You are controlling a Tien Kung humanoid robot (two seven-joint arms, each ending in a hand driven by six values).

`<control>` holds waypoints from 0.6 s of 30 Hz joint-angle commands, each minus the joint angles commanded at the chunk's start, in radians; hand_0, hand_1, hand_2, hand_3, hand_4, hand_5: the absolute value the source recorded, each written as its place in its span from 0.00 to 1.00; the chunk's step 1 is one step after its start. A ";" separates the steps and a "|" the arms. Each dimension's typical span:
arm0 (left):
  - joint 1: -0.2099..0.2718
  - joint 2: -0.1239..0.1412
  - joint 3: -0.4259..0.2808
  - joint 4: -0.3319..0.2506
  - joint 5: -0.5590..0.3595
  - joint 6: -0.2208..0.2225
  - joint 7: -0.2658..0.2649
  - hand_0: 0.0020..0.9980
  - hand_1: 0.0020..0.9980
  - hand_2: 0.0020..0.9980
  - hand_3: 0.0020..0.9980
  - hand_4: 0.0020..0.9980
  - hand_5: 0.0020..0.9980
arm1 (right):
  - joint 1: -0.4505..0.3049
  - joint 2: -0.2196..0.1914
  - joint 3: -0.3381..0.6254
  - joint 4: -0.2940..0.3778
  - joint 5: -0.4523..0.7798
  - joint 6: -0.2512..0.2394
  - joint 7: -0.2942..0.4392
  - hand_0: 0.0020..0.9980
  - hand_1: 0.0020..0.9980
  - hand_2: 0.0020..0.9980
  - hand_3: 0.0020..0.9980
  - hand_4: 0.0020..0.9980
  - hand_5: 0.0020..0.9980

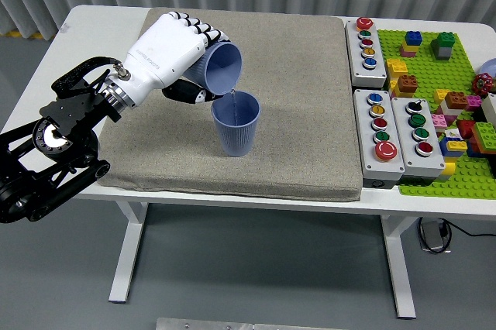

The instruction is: Pick cup pour cup place

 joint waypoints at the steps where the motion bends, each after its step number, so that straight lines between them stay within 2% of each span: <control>1: -0.002 0.001 0.002 0.000 0.000 0.001 0.001 0.42 0.48 0.53 0.50 0.68 0.05 | 0.001 0.000 -0.001 0.000 0.001 0.000 0.000 0.70 0.67 0.61 0.61 0.00 0.30; 18: -0.045 0.022 0.062 -0.012 0.000 0.021 0.030 0.42 0.48 0.53 0.50 0.67 0.05 | 0.005 0.000 -0.006 0.000 0.012 -0.002 0.000 0.70 0.67 0.61 0.61 0.00 0.30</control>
